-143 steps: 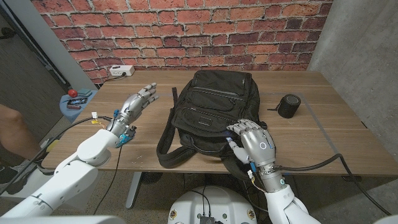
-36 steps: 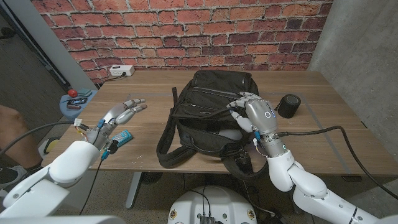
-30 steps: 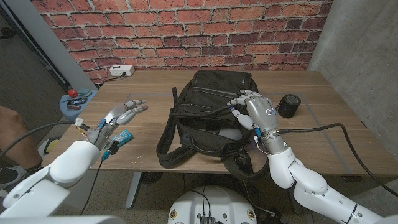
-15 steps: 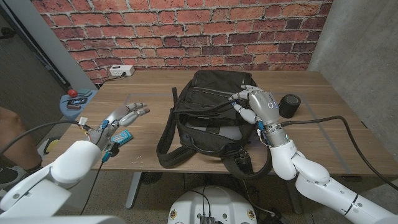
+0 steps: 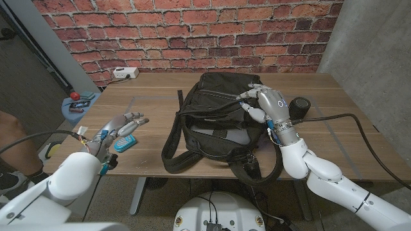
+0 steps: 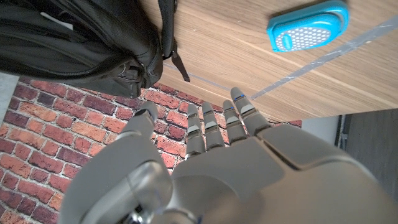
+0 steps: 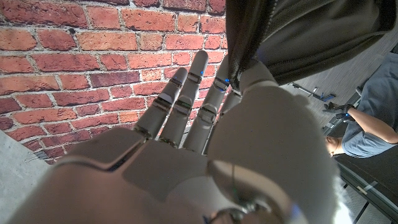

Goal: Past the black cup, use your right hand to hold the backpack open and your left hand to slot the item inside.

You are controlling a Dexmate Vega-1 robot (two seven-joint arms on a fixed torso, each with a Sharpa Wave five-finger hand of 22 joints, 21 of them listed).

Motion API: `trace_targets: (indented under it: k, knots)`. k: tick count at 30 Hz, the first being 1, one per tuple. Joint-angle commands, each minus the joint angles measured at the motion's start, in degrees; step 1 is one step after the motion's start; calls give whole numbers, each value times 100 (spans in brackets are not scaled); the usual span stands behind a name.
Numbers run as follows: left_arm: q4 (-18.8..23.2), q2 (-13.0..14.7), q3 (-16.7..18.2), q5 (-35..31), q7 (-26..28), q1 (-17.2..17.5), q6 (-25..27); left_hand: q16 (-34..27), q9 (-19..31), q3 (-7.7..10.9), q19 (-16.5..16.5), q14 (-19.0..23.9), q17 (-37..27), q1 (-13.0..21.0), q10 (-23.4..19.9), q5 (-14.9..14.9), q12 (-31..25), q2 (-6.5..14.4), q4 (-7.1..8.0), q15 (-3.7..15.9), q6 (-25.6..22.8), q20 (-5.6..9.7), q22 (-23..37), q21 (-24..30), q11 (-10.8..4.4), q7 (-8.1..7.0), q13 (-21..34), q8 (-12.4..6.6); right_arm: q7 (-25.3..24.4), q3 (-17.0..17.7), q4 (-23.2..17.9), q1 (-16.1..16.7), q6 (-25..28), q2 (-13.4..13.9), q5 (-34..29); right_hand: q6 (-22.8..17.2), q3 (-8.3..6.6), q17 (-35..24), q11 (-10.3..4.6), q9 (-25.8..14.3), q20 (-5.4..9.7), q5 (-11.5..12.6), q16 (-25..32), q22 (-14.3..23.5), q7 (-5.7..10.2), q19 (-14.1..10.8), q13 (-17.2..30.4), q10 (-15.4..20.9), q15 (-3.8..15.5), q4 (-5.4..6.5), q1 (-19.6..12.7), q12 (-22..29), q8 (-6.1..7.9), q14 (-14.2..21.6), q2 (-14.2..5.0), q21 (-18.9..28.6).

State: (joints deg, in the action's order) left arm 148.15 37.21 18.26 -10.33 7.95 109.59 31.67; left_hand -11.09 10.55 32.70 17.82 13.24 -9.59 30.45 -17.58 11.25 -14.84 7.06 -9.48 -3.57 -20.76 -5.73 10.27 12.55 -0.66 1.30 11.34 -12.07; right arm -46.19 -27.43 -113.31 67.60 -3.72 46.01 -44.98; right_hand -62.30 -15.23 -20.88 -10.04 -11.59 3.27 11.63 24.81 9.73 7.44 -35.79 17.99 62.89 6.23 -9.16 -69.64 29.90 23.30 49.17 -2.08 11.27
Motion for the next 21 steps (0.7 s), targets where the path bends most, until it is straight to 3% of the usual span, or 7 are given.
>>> trace_targets:
  k: [1,11,21]
  knots:
    - [408,-134,23,-735,144,350,676,-38,6,-38,66,83,-21,-2,-90,26,-40,-86,2,13,-84,16,15,25,-3,-11,21,-2,77,64,82,-69,-175,-37,70,-39,26,-36,-2,-27,675,27,5,32,-27,-16,31,21,753,6,-89,40,27,52,-47,39]
    - [352,-244,-99,-1405,384,468,765,-44,7,-74,83,169,-24,13,-153,26,-46,-140,-10,48,-107,45,15,21,-24,-16,30,11,58,63,76,-29,-103,-151,61,-42,59,-45,-1,-27,673,34,-15,32,-33,-15,38,13,753,20,-114,28,19,62,-51,40]
    - [140,-197,-588,-2188,678,303,1134,-63,8,-106,116,283,-30,20,-204,21,-50,-186,-10,88,-120,51,16,24,-30,-17,39,25,24,30,129,-81,-140,-199,36,-44,81,-58,-15,-27,672,39,-26,32,-36,-19,50,11,754,29,-134,24,13,69,-58,43]
